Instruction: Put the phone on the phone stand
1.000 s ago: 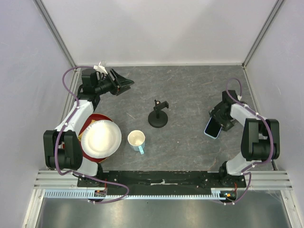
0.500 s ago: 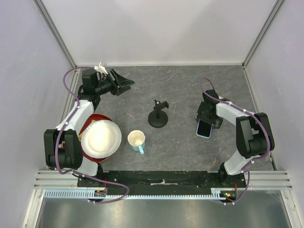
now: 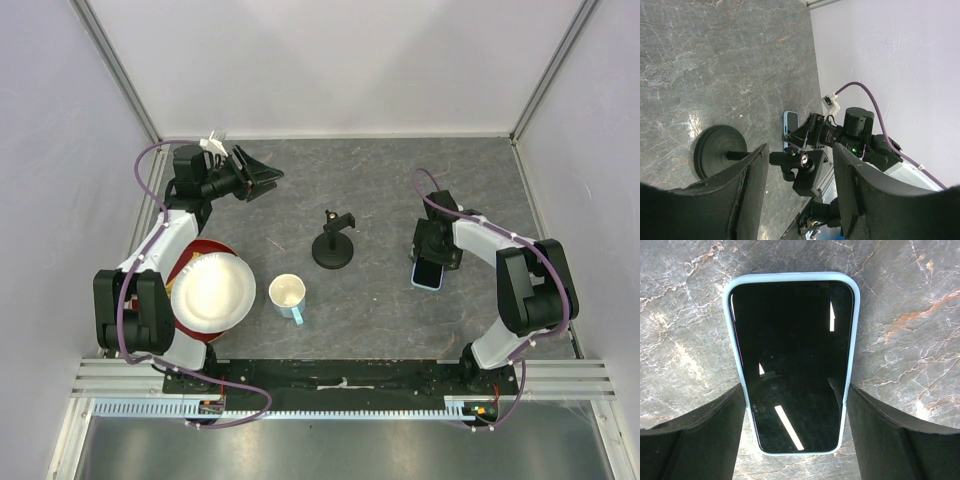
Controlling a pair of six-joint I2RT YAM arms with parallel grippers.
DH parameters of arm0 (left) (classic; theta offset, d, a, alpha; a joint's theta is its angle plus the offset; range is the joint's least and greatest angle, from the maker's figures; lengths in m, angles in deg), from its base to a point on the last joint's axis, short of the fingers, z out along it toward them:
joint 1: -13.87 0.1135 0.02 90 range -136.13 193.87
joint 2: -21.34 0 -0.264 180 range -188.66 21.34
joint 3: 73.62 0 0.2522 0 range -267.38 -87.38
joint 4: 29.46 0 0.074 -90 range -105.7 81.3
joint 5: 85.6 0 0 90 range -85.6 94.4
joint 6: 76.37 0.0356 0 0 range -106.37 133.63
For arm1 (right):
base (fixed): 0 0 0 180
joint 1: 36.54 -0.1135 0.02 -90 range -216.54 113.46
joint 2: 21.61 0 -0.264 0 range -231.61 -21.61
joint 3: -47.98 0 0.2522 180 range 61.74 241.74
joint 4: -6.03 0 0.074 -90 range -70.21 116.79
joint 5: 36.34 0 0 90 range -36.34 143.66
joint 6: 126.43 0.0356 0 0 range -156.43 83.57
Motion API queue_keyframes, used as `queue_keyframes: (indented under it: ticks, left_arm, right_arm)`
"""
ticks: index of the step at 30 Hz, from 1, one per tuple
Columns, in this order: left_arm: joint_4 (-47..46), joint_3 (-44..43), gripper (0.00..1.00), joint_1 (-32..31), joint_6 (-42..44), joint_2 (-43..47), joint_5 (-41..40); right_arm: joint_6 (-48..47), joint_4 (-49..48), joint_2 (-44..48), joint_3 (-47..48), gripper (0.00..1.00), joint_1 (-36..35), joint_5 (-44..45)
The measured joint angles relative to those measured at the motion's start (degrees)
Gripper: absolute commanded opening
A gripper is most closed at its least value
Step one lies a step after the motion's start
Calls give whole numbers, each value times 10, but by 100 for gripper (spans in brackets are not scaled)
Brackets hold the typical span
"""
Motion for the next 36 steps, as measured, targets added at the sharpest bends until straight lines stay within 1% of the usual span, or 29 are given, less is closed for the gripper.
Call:
queue_keyframes:
  ticks: [1, 3, 4, 6, 7, 9, 10, 14, 16, 19, 23, 26, 29, 33, 36]
  left_arm:
    - [-1, 0, 60, 0, 0, -2, 2]
    - [-2, 0, 60, 0, 0, -5, 7]
    - [-2, 0, 60, 0, 0, -6, 9]
    - [-4, 0, 61, 0, 0, -7, 11]
    - [-6, 0, 61, -1, 0, -7, 12]
    - [-7, 0, 64, -3, 1, -7, 13]
    - [-7, 0, 64, -5, 2, -7, 13]
    - [-5, -7, 70, -25, 18, -3, 13]
    - [-4, -13, 72, -43, 33, 1, 16]
    - [-4, -21, 73, -83, 64, 20, 18]
    - [-6, -25, 73, -147, 117, 65, 18]
    - [-7, -25, 73, -184, 152, 95, 13]
    - [-9, -25, 73, -212, 181, 112, 9]
    - [-4, -25, 74, -243, 210, 113, 3]
    - [0, -25, 75, -258, 231, 113, -12]
  right_arm:
    - [-3, -2, 0, -1, 54, 0, -1]
    - [-7, -5, 2, -4, 41, 1, -3]
    - [-8, -9, 5, -7, 30, 1, -3]
    - [-11, -21, 17, -19, 22, 1, -3]
    - [-12, -28, 23, -26, 13, 1, -3]
    - [-14, -42, 40, -42, 2, 1, -10]
    - [-13, -45, 48, -49, 0, 0, -19]
    - [-9, -48, 87, -70, 0, -4, -58]
    - [-5, -54, 123, -81, 0, -6, -78]
    - [9, -63, 192, -92, 0, -6, -98]
    - [45, -90, 286, -92, 0, -6, -126]
    - [81, -96, 324, -89, 0, -6, -145]
    - [139, -96, 357, -88, 0, -6, -160]
    - [229, -101, 410, -87, 0, -6, -169]
    - [267, -101, 442, -76, 0, -6, -161]
